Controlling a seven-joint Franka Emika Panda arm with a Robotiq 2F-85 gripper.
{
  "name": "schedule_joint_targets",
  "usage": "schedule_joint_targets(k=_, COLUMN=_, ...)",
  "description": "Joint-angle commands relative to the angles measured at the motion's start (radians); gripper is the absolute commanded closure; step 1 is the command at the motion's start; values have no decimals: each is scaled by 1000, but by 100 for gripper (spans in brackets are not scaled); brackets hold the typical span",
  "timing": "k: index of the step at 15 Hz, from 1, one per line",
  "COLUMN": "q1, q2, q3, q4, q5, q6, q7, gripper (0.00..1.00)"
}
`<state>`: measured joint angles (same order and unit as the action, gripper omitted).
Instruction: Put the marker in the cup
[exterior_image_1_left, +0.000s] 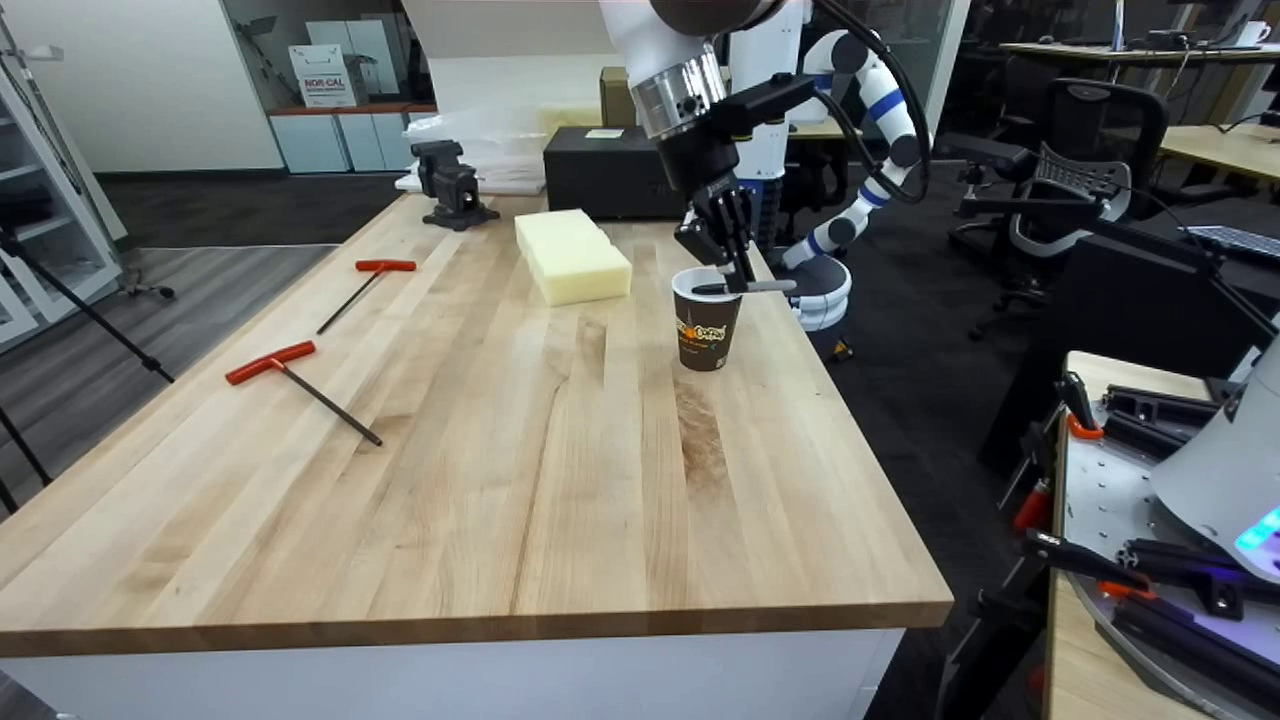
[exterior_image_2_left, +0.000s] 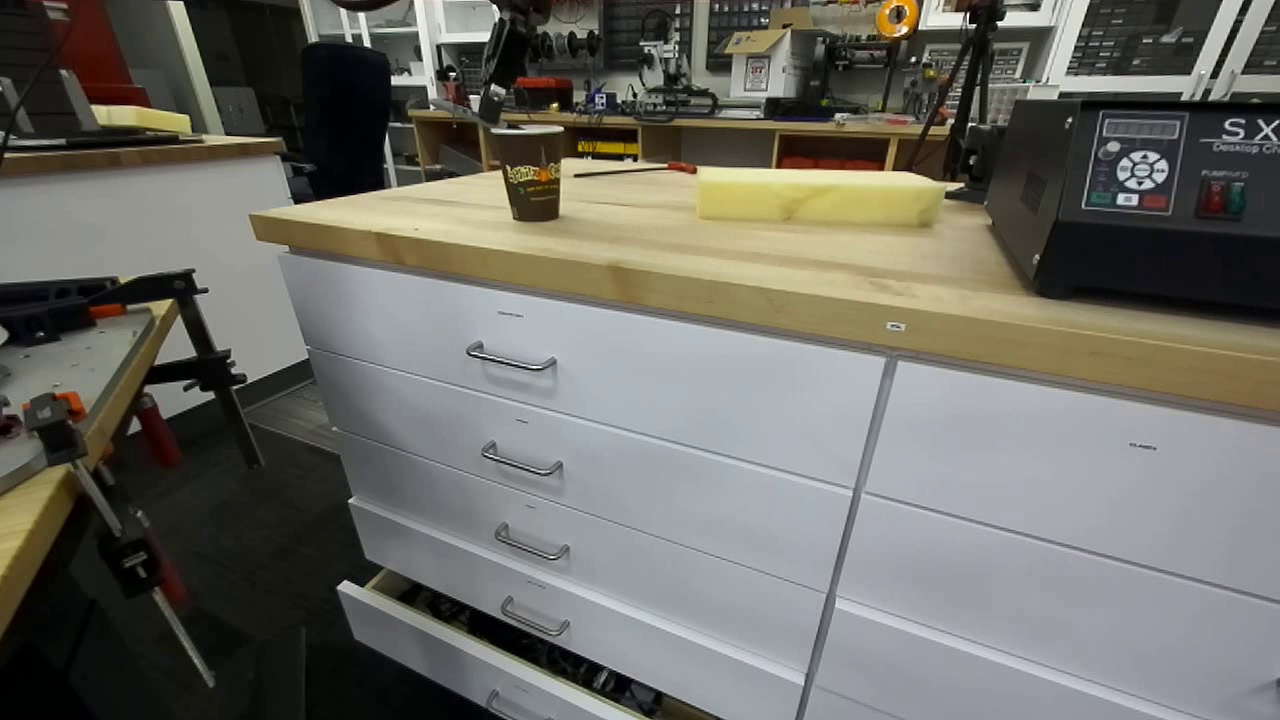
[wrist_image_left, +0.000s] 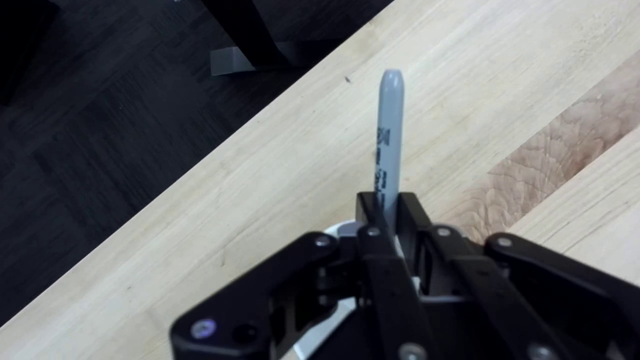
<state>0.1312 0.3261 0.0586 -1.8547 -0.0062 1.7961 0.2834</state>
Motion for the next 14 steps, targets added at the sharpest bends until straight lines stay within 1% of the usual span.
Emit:
schedule_joint_targets(k=1, q1=0, q2=38, q3=-7, q4=58, q5=-2, q6=4, q7=8, gripper=97)
schedule_joint_targets(k=2, q1=1, q2=39, q3=-10, q4=63, q5=-6, q6=18, q7=10, gripper=97)
schedule_joint_targets(k=3, q1=1, q2=37, q3=-10, q4=65, q5=-6, q6=34, q7=6, gripper=62)
schedule_joint_targets(k=4, q1=5, q2=26, q3=-11, q4=61, q5=-14, q6=73, q7=11, gripper=61)
schedule_joint_targets(k=5, q1=9, q2=9, q3=-12, q4=51, q5=-25, q6=136, q7=15, gripper=57)
schedule_joint_targets(k=13, q1=54, q2=-111, q3=16, q4=13, q5=-70, q6=517, q7=22, gripper=5)
schedule_joint_targets(k=14, q1=61, q2=-129, q3=23, q4=7, q5=-67, q6=552, q7=22, gripper=2)
